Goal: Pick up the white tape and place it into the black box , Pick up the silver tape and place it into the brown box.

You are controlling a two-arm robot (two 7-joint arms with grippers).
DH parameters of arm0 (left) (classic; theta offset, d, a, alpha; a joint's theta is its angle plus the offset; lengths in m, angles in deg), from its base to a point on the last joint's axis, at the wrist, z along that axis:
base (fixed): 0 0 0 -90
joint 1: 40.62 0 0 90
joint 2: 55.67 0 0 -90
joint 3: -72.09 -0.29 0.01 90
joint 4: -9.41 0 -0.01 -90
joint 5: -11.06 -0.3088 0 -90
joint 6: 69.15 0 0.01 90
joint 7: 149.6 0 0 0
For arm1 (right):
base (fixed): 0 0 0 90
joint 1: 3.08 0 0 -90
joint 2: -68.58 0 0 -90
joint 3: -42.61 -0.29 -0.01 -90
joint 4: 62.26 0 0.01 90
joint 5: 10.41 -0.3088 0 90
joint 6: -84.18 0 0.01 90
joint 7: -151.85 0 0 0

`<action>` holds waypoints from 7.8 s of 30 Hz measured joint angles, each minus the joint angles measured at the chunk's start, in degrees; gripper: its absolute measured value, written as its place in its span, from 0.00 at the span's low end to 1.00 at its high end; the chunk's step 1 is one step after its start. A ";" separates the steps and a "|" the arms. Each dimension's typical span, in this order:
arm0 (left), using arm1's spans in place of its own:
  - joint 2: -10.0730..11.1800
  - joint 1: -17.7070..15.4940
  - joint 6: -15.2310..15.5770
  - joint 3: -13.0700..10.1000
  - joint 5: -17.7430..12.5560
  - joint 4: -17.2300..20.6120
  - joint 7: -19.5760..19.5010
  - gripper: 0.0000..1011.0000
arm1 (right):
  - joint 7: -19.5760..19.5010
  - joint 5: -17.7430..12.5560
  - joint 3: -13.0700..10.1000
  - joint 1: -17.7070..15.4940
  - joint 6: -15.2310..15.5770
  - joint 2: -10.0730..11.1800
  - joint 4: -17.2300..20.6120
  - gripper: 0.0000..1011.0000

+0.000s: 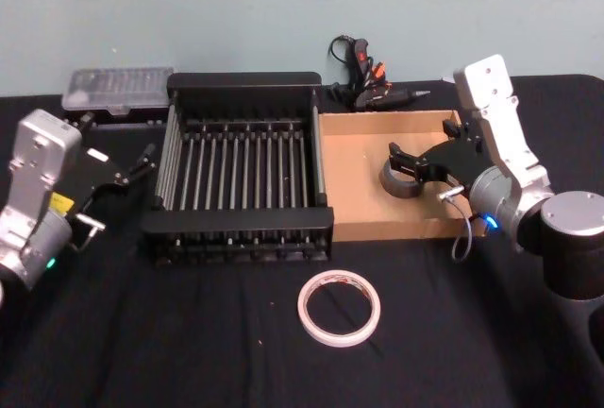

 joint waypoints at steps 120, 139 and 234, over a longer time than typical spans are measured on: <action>0.00 0.00 0.00 0.00 0.00 0.00 0.00 0.99 | 8.32 4.51 4.29 -18.49 -4.20 2.27 12.02 0.99; 0.00 0.00 0.00 0.00 0.00 0.00 0.00 0.99 | 8.47 4.51 4.30 -18.67 -4.04 2.41 12.18 0.99; 0.00 0.00 0.00 0.00 0.00 0.00 0.00 0.99 | 12.43 -8.88 2.85 -13.19 -10.94 7.51 21.67 0.09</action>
